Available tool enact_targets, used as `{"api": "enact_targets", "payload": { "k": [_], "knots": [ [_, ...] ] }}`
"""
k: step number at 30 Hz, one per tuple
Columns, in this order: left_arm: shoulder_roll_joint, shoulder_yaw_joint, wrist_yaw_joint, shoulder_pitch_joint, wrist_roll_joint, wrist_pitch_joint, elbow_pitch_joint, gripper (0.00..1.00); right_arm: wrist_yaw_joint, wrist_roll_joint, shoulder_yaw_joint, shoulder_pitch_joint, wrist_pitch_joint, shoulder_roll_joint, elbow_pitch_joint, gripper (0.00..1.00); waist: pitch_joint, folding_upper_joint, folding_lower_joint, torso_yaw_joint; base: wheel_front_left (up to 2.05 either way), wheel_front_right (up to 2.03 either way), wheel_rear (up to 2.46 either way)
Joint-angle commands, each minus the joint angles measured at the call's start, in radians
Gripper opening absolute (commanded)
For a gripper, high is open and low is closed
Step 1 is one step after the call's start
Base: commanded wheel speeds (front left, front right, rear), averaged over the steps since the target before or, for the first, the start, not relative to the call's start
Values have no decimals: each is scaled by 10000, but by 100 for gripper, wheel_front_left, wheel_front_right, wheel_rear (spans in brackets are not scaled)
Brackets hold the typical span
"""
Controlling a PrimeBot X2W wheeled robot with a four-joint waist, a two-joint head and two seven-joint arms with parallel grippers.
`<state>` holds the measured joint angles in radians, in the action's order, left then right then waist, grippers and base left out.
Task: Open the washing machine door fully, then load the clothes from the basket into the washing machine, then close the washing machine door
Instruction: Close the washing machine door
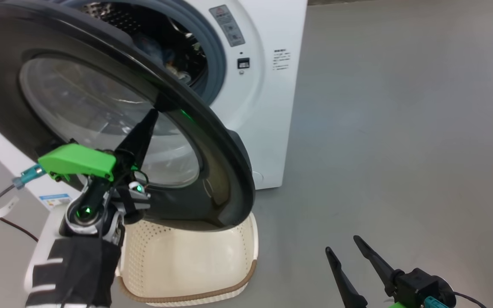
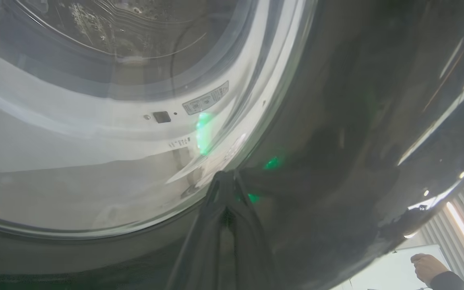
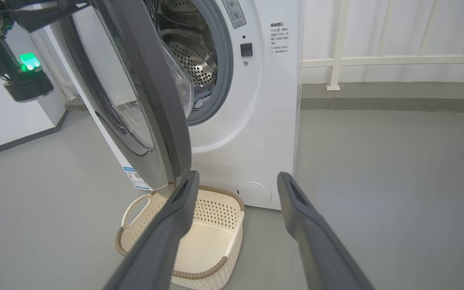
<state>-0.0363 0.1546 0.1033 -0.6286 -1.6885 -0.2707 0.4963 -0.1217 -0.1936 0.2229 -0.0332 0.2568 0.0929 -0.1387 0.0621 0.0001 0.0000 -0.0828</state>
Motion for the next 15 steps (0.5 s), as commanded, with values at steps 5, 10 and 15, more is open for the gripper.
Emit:
{"api": "enact_targets", "payload": {
  "k": [5,10,15],
  "knots": [
    [-141,-312,218,-1142,298,415,740,0,-90,-77,349,494,49,55,179,100,66,-1,0,-305,0,0,0],
    [-163,-491,263,-1716,474,811,1685,0,-90,-112,512,559,49,40,112,100,63,-1,0,-525,0,0,0],
    [-160,-538,270,-2119,595,945,1902,0,-90,-137,538,646,49,17,99,100,154,-1,0,-660,0,0,0]
  ]
}}
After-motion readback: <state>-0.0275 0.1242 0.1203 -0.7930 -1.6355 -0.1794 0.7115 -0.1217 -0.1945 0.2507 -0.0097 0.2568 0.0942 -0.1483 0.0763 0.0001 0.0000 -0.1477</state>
